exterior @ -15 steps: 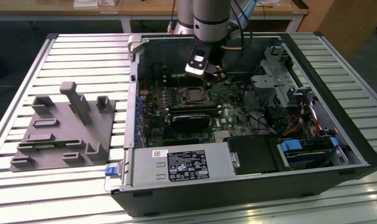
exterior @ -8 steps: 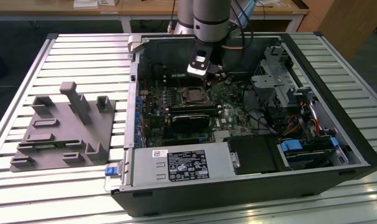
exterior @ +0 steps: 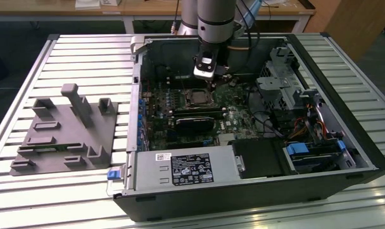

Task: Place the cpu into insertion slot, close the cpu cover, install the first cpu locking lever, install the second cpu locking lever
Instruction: 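Close the cpu cover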

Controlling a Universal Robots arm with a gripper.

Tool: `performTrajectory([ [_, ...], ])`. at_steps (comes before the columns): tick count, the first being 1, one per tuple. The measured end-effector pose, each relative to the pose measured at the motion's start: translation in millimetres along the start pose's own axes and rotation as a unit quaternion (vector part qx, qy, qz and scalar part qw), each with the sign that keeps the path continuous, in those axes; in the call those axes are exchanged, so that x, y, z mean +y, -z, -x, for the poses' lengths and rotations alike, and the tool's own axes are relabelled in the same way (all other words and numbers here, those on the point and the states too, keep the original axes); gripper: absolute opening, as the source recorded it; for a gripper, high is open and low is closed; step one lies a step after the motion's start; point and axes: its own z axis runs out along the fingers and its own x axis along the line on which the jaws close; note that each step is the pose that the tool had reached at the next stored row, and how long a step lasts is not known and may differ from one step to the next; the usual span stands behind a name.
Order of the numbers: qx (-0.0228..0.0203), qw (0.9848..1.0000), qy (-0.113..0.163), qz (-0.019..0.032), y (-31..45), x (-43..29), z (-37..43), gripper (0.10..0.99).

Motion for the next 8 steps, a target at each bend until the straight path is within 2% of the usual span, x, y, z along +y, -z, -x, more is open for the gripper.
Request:
performTrajectory([
  [5,0.0007,0.9998,0.021,-0.0003,0.0,0.0,0.0,0.106],
  [8,-0.0004,0.9994,0.034,-0.0017,-0.1,0.0,0.0,0.106],
])
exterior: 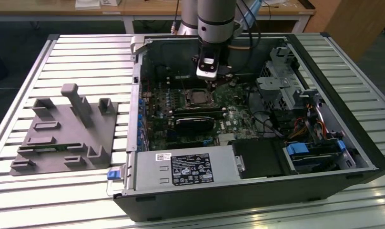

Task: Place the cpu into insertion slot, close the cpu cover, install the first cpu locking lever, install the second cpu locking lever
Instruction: 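Close the cpu cover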

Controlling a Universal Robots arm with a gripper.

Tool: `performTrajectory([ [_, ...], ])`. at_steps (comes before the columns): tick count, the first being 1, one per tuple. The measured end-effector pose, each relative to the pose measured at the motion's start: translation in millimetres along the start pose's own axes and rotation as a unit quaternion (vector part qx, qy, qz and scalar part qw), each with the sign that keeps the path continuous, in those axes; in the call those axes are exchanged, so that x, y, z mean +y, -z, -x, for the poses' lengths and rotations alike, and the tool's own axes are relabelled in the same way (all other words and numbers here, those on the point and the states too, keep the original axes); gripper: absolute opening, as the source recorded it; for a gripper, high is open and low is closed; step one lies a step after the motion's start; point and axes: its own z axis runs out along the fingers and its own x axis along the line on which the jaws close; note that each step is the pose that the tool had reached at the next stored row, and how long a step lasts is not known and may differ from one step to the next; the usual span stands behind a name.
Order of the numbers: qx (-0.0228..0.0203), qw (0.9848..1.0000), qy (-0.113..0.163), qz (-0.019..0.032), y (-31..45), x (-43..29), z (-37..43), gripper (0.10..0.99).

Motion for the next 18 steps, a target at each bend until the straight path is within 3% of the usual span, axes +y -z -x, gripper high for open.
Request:
performTrajectory([
  [6,-0.0004,1.0,0.005,-0.0011,0.1,-0.1,-0.1,0.106],
  [9,0.0035,0.9999,0.005,-0.0087,-0.1,0.0,-0.2,0.106],
  [11,0.0074,0.9998,0.005,-0.019,-0.6,0.1,-0.2,0.106],
  [13,0.0082,0.9996,0.005,-0.0281,-0.9,0.1,-0.1,0.106],
  [18,0.0072,0.9995,0.006,-0.0292,-1.0,0.1,-0.1,0.106],
])
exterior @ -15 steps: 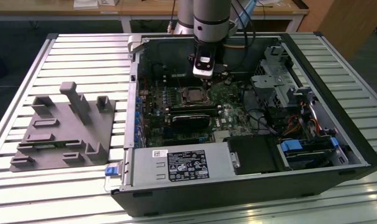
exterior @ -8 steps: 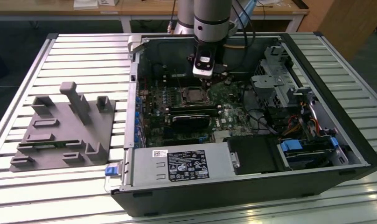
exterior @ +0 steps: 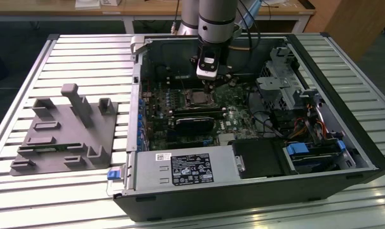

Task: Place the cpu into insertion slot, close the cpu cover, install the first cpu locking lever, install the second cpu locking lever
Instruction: 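Close the cpu cover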

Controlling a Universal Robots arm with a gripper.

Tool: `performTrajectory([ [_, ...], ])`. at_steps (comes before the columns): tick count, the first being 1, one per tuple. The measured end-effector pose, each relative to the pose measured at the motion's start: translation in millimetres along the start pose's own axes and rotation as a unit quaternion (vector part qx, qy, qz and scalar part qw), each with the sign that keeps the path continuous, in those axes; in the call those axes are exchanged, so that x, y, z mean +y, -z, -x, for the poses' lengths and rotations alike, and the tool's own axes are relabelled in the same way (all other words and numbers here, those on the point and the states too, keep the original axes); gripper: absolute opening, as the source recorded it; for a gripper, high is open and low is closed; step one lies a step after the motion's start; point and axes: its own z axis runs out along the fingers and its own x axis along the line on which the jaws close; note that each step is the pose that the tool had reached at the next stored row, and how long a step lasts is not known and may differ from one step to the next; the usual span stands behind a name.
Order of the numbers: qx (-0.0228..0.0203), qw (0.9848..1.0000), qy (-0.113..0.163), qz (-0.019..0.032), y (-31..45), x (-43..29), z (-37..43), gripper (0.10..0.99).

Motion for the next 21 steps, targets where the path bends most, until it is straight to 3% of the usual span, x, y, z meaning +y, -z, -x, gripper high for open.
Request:
performTrajectory([
  [6,0.001,0.9991,0.042,0.0006,0.0,0.0,0.0,0.106],
  [11,0.002,0.9964,0.084,0.0014,0.0,0.0,0.0,0.106],
  [16,0.0031,0.9917,0.128,0.0021,0.0,0.0,0.0,0.106],
  [21,0.0041,0.985,0.173,0.0029,0.0,0.0,0.0,0.106],
])
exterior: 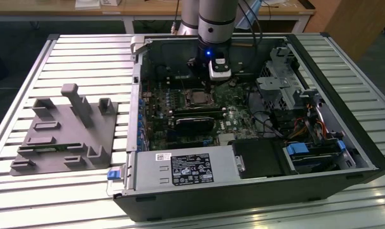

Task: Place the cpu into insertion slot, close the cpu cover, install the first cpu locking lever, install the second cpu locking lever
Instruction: 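Close the cpu cover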

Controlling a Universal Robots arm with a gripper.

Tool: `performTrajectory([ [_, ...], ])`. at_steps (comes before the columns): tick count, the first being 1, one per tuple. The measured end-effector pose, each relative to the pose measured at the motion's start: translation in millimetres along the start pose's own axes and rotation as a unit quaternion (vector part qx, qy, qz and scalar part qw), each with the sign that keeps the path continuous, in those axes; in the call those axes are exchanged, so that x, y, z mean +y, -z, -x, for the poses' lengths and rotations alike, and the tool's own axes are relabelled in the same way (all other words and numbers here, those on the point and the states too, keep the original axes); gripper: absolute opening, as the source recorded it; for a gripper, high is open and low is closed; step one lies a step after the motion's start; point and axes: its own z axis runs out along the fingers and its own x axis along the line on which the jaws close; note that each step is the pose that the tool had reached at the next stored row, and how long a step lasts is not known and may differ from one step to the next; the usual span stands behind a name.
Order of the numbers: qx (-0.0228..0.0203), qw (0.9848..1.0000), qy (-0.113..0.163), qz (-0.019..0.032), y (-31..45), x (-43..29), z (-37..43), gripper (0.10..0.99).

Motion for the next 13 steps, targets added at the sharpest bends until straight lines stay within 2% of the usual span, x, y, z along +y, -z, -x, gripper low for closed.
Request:
performTrajectory([
  [3,0.0007,0.9996,0.028,0.0005,0.0,0.0,0.0,0.106],
  [7,0.0015,0.998,0.064,0.001,0.0,0.0,0.0,0.106],
  [10,0.0022,0.9958,0.091,0.0015,0.0,0.0,0.0,0.106],
  [13,0.0028,0.993,0.118,0.002,0.0,0.0,0.0,0.106],
])
